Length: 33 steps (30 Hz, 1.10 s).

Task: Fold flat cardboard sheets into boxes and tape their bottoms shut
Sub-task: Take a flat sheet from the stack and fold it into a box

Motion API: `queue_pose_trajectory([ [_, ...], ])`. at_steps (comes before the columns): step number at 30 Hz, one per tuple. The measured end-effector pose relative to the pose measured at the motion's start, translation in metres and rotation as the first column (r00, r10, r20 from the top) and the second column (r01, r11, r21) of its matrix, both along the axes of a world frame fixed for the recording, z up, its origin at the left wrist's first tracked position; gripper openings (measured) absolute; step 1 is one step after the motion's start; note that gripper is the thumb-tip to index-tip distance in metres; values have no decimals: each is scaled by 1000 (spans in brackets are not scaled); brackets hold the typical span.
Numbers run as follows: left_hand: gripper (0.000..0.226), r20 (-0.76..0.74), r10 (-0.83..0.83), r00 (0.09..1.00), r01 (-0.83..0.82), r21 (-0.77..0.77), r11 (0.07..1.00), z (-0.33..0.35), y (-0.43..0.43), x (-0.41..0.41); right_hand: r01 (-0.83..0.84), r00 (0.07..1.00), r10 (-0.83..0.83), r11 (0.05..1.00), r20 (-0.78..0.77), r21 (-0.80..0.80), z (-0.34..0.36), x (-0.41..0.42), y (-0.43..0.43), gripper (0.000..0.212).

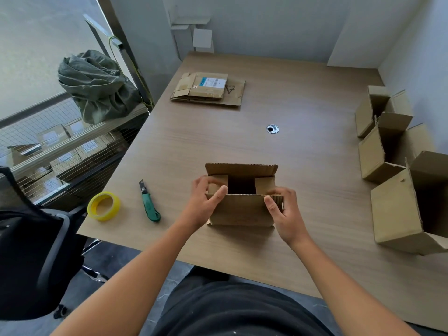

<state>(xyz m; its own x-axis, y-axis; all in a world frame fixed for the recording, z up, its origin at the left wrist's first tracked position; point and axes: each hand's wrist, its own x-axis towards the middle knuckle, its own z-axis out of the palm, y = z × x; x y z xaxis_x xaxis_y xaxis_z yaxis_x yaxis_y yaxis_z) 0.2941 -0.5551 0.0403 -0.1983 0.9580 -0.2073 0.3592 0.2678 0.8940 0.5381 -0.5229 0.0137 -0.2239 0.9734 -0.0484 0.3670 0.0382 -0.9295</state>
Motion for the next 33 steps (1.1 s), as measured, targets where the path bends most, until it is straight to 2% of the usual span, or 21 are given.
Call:
queue_pose_trajectory([
  [3,66,11,137,991,-137,54,989,-16,2,1,31,999,-32,998,-12,-63,-5,-4,5,51],
  [5,85,-32,116,993,-113,86,990,-27,5,1,14,999,-12,999,34,-50,-13,-4,8,73],
  [7,90,-42,48,998,-43,108,993,-38,7,1,-20,995,22,999,102,-25,-27,-3,10,90],
  [9,80,8,45,999,-45,110,993,-45,7,-1,-32,993,34,999,113,-12,-37,-3,11,91],
  [12,45,164,11,986,-30,111,993,-46,7,-5,-38,992,36,999,120,19,-40,-2,16,72],
  [14,26,202,-33,979,7,127,992,-42,9,-6,-41,990,41,999,138,0,-35,-2,21,65],
  [15,24,204,-28,979,3,119,993,-42,11,-7,-45,989,47,999,139,-11,-33,-2,23,64],
  [20,20,-6,58,998,-57,30,998,-58,27,-15,-123,979,133,990,152,-74,-30,-3,29,64],
  [23,20,-61,58,996,-58,1,998,-54,35,-11,-88,970,110,990,218,-111,-30,-14,25,61],
  [25,22,-114,30,993,-33,-21,999,-55,41,-9,-53,925,40,998,379,22,-33,-24,24,61],
  [27,25,-140,17,990,-19,-12,1000,-57,46,-8,-133,850,18,974,526,182,-33,-37,27,65],
  [28,25,-149,12,989,-10,13,1000,-58,48,-6,-203,810,42,956,585,211,-30,-45,28,67],
  [31,24,-136,7,991,1,57,998,-57,47,-4,-356,637,152,927,756,114,-21,-70,25,71],
  [33,24,-104,-12,994,16,34,999,-60,43,-8,-366,555,202,930,807,20,-20,-82,17,70],
])
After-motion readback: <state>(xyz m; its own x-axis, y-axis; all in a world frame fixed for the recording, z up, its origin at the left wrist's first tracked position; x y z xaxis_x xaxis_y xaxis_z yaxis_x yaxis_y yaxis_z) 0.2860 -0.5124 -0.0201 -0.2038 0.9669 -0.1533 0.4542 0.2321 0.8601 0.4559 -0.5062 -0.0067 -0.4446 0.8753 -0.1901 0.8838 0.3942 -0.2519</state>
